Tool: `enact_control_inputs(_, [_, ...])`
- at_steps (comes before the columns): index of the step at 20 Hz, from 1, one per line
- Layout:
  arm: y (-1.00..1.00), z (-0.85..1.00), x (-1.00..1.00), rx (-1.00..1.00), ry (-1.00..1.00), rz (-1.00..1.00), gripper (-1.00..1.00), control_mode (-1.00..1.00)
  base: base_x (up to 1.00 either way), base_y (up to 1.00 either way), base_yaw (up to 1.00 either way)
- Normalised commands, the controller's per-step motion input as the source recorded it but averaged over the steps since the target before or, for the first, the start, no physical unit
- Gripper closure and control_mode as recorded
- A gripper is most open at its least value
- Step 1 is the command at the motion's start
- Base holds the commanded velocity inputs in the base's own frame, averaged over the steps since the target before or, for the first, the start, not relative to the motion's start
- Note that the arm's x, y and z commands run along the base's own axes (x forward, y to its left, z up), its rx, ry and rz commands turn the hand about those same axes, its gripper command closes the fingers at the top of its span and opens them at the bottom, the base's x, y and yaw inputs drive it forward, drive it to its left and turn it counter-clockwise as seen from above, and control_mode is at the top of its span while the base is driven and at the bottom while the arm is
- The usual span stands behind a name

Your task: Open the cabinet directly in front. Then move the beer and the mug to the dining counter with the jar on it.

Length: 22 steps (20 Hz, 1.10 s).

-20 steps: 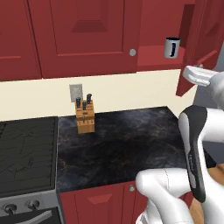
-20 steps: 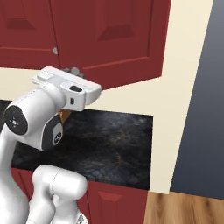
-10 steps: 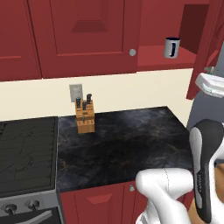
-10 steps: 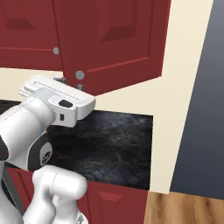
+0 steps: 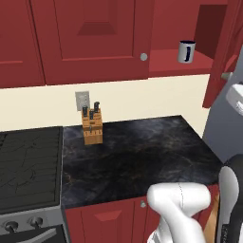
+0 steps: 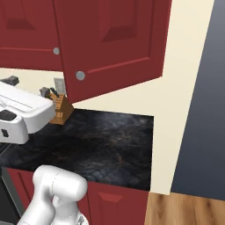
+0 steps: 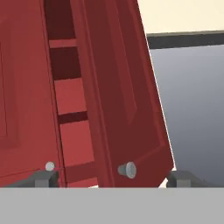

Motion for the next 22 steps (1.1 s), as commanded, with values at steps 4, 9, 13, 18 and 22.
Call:
enact_control_inputs(4, [1.0,-0.48,0.33,-0.28,0.0,-0.13,-1.0,-1.0,0.0,0.0,0.0])
enact_control_inputs(9, [0.58,-0.16,0.98,-0.13,-0.01,-0.28,-1.0,-1.0,0.0,0.0,0.0])
enact_control_inputs(13, [0.39,-0.28,1.0,-0.08,0.04,-0.25,-1.0,-1.0,0.0,0.0,0.0])
enact_control_inputs(18, [0.05,-0.32,1.0,-0.05,0.15,-0.33,-1.0,-1.0,0.0,0.0,0.0])
enact_control_inputs(22, [-0.26,-0.21,0.88,0.0,0.26,-0.31,-1.0,-1.0,0.0,0.0,0.0])
